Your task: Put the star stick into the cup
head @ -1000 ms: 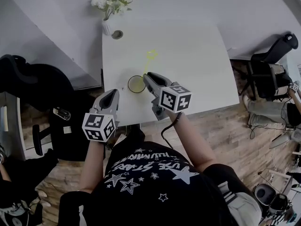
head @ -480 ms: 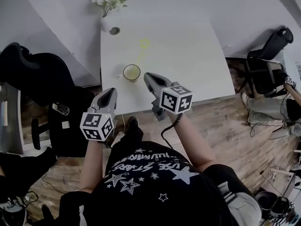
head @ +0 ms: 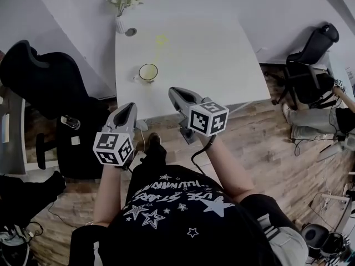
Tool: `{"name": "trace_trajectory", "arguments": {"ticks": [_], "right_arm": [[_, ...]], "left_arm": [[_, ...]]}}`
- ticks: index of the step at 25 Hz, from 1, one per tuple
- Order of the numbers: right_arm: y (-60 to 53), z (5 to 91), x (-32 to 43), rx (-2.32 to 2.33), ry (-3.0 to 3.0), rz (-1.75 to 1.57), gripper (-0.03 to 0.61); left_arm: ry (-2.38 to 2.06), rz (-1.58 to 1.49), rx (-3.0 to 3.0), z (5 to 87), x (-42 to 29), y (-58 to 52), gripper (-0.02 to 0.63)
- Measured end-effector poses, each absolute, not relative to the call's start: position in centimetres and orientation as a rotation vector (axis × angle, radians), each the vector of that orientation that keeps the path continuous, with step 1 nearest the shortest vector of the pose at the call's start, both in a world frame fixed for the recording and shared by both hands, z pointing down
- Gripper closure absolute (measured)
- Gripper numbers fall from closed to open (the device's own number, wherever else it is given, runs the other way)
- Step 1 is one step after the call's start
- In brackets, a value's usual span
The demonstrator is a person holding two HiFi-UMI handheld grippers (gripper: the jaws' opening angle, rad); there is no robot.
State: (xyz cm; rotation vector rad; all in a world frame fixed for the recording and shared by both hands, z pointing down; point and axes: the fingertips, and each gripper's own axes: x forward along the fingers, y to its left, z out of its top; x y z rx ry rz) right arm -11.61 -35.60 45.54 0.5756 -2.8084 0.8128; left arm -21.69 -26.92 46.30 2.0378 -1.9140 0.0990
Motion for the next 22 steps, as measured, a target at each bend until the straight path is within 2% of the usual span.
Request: {"name": "trace_trajectory", "arguments": {"ticks": [22], "right_arm": [[-27.7,45.2,-5.6,0.549,-2.815,0.789,0.565]], "left_arm": [[-1.934,0.083,2.013,46.0,-16.7,-19.3,0.611]]}}
